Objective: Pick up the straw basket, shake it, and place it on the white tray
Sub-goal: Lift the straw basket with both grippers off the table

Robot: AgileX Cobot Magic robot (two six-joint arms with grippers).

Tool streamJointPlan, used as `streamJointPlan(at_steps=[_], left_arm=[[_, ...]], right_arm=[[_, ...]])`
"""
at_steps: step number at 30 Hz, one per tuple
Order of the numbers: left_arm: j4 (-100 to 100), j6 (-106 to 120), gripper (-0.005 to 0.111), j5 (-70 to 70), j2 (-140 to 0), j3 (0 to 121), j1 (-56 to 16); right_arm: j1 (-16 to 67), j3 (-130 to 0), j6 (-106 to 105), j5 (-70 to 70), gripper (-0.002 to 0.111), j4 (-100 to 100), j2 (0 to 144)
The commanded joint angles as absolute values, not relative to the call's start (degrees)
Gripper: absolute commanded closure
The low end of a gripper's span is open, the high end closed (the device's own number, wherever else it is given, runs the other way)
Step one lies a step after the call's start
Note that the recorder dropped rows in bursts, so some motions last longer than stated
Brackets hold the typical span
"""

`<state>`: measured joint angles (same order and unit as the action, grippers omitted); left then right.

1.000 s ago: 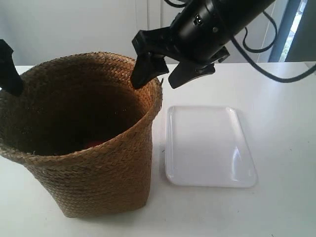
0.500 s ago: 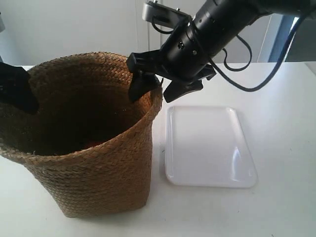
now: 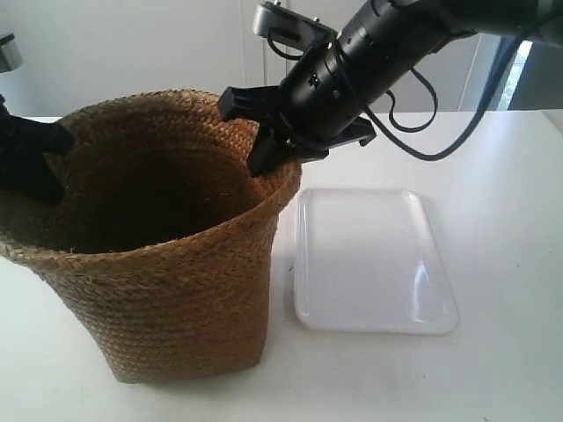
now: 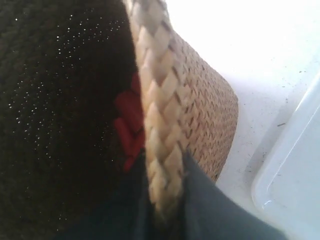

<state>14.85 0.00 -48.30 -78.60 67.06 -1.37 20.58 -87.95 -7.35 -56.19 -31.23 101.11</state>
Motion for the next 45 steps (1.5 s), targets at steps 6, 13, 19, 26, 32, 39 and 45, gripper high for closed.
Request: streamJointPlan(at_steps=[6, 13, 19, 26, 32, 39, 45], left_arm=[[18.2, 4.4, 0.107, -35.8, -69.4, 66.8, -4.6], [15.9, 4.6, 0.107, -27.6, -60.4, 63.9, -16.1], [15.9, 4.6, 0.107, -17.2, -51.8, 51.0, -17.5], [15.9, 5.2, 0.107, -8.4, -43.9, 43.1, -17.5], [15.9, 5.1, 0.107, -2.5, -44.1, 38.7, -17.5], [16.1, 2.0, 0.107, 7.1, -46.8, 37.7, -17.5], [16.1, 1.7, 0.107, -4.7, -44.7, 39.5, -17.5]], right_arm=[[21.5, -87.7, -5.1, -49.2, 0.108, -21.9, 92.0], [32.5, -74.2, 2.7, -36.6, 0.108, -4.6, 76.4], [34.9, -57.7, 22.8, -28.4, 0.108, 12.5, 66.9], [35.9, -50.6, 24.3, -19.8, 0.108, 12.3, 62.6], [35.9, -49.1, 24.4, -13.5, 0.108, 11.0, 63.5], [35.9, -49.1, 24.2, -12.4, 0.108, 12.3, 65.5], [37.4, -49.6, 24.2, -15.3, 0.108, 5.7, 63.0]])
